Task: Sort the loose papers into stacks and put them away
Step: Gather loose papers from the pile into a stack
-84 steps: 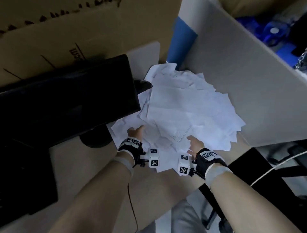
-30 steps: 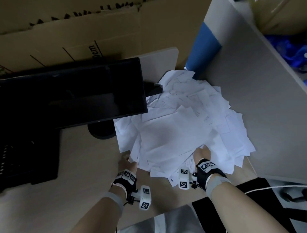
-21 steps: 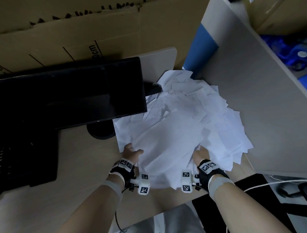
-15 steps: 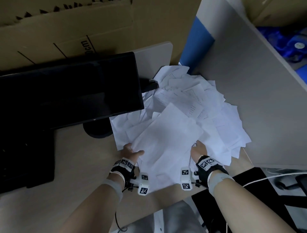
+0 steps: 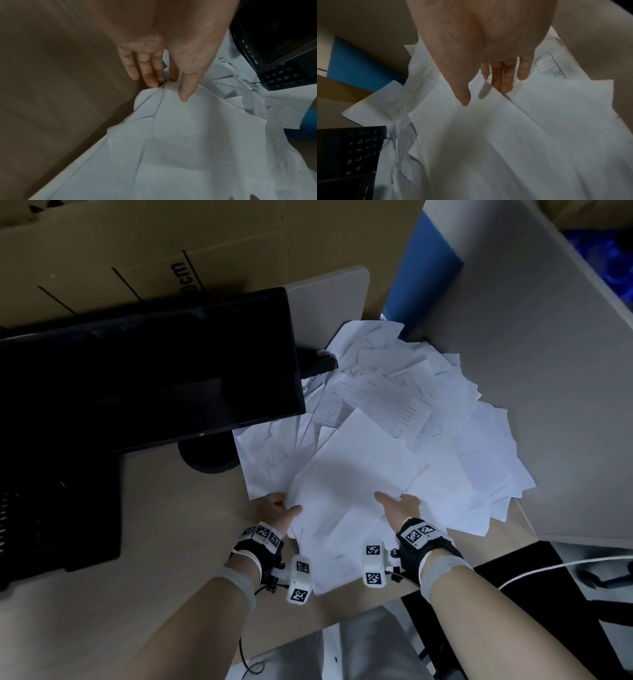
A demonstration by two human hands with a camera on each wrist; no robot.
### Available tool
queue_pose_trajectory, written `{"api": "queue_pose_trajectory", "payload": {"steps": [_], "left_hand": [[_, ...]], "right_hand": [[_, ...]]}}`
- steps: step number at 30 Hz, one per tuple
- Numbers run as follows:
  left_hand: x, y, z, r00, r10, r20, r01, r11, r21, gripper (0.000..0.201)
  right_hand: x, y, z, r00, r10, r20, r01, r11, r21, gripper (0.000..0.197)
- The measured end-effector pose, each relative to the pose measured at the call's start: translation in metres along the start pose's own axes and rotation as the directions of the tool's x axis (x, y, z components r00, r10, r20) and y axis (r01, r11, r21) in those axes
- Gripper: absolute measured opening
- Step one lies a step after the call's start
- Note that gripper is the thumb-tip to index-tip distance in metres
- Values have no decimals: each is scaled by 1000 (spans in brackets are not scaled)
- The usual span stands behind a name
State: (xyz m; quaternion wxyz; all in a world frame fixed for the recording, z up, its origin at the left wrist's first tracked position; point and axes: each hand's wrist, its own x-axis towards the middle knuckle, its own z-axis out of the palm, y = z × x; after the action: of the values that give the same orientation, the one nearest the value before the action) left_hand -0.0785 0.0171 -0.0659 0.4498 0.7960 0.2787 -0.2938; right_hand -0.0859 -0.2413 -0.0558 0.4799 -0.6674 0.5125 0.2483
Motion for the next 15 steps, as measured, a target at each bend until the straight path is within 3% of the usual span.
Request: {"api": "queue_pose_trajectory", "payload": {"steps": [3, 4, 7, 10, 12, 13, 15], "left_hand": [[-4, -3, -2, 999, -20, 35, 19, 1000, 13, 22], [-6, -3, -2, 998, -40, 48, 40, 999, 6, 24], [-6, -8, 1, 999, -43, 0, 43, 995, -95, 43], [-10, -6, 3, 997, -75, -6, 73, 988, -133, 54], [-8, -6, 7, 997, -73, 14, 75, 987, -142, 57], [-8, -5, 9, 997, -68, 18, 70, 987, -147, 57], [-10, -3, 12, 997, -69, 42, 75, 984, -163, 54]], "right_hand": [[0, -3, 6, 999, -11, -45, 8, 997, -82, 107], [-2, -4, 6, 999, -40, -23, 37, 993, -109, 100], [-2, -5, 2, 992, -122, -13, 118, 976, -181, 46], [-2, -8, -3, 976, -199, -88, 171, 952, -253, 39], [-3, -8, -5, 978, -206, -36, 191, 948, -254, 32], [-3, -8, -4, 977, -212, 18, 211, 951, -225, 33], [-3, -8, 2, 974, -214, 79, 226, 954, -198, 61]]}}
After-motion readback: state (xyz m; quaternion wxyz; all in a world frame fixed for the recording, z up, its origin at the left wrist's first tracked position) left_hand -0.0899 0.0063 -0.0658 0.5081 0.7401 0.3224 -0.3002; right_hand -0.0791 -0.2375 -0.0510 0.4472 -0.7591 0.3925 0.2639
